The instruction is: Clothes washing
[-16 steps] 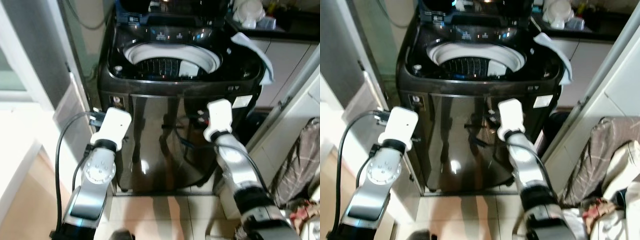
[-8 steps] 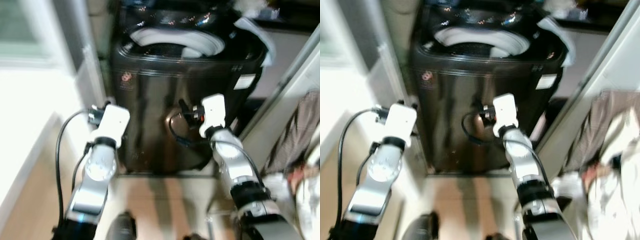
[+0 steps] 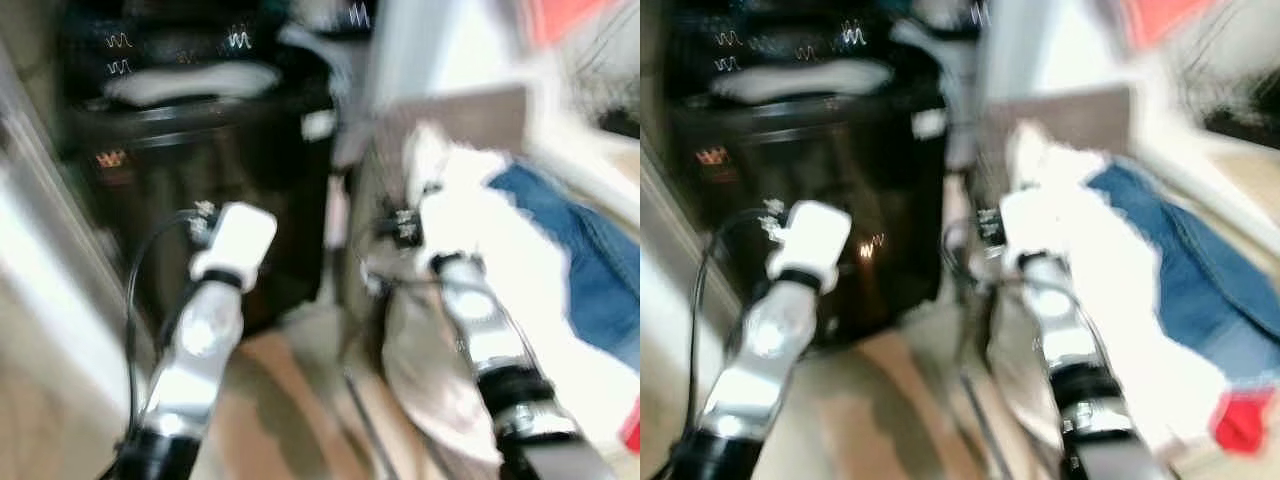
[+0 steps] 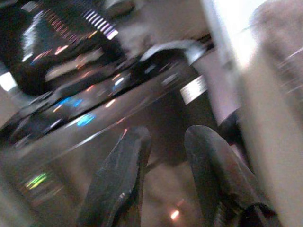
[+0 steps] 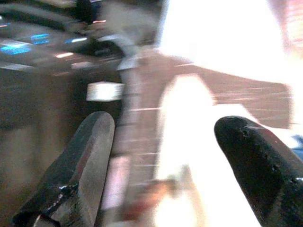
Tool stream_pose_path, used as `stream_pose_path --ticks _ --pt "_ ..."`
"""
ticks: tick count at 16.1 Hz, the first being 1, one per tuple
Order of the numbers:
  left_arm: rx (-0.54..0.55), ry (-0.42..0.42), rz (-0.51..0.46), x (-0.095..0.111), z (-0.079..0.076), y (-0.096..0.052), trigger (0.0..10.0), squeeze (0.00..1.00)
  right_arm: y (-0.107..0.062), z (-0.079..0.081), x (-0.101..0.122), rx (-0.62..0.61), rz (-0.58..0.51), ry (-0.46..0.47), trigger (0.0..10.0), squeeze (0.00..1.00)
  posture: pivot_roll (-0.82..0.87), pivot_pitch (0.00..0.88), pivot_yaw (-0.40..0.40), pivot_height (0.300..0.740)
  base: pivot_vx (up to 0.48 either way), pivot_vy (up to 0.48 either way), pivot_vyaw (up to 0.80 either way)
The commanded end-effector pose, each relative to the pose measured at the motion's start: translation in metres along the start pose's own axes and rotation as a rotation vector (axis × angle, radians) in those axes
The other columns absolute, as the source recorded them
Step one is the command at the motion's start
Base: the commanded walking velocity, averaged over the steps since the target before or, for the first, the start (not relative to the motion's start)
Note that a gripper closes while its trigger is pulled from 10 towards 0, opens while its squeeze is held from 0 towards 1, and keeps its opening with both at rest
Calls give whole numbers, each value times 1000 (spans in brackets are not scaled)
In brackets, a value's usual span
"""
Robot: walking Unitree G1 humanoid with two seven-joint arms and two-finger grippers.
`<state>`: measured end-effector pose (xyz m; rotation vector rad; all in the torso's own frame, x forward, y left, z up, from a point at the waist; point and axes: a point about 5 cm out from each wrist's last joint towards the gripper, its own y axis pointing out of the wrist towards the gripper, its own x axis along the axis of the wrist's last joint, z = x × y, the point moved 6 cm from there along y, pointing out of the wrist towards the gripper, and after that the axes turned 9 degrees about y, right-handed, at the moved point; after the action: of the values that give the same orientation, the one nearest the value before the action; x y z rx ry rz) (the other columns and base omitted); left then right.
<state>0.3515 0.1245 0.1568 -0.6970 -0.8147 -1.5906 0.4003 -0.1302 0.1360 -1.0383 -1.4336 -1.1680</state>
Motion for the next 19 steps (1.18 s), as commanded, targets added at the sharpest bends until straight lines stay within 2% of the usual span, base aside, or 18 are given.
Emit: stream_pose_path --ticks 1,2,4,6,7,8,9,10,12,13,16,19 --pt "4 6 33 -12 7 -1 10000 0 6 2 25 -11 -94 -14 10000 0 39 0 -27 740 0 0 -750" --pt "5 11 39 -15 9 -2 10000 0 5 -6 34 -50 -134 -40 10000 0 39 0 -28 740 0 0 -744" --pt "3 10 34 -15 10 -3 10000 0 5 -12 37 -83 -150 -43 10000 0 40 0 -33 740 0 0 -747" --pt "4 4 30 -13 11 -2 10000 0 9 -17 26 -107 -84 23 10000 0 40 0 -37 740 0 0 -750" --pt "6 3 28 -13 11 -1 10000 0 10 -22 21 -140 -50 60 10000 153 44 0 -39 740 0 0 -750" --pt "6 3 27 -13 12 -1 10000 0 11 -24 20 -150 -43 64 10000 153 44 0 -39 740 0 0 -750" --pt "5 3 26 -13 12 -2 10000 0 16 -25 7 -153 53 132 10000 0 47 0 -38 740 0 0 0" --pt "2 7 22 -12 12 -2 10000 0 22 -26 -5 -164 156 189 10000 0 47 0 -38 740 0 0 0" --pt "0 11 16 -10 13 -2 10000 0 28 -30 -8 -167 204 212 10000 0 51 0 -37 740 0 0 0" --pt "1 11 15 -9 13 -2 10000 0 31 -33 -7 -160 206 194 10000 0 55 0 -36 740 0 0 0" --pt "0 18 11 -8 15 -3 10000 0 31 -46 -23 -210 294 231 10000 0 70 4 -33 740 0 0 0" --pt "7 32 7 -6 20 -4 10000 0 33 -45 -26 -250 338 291 10000 0 86 17 -35 740 0 0 0"
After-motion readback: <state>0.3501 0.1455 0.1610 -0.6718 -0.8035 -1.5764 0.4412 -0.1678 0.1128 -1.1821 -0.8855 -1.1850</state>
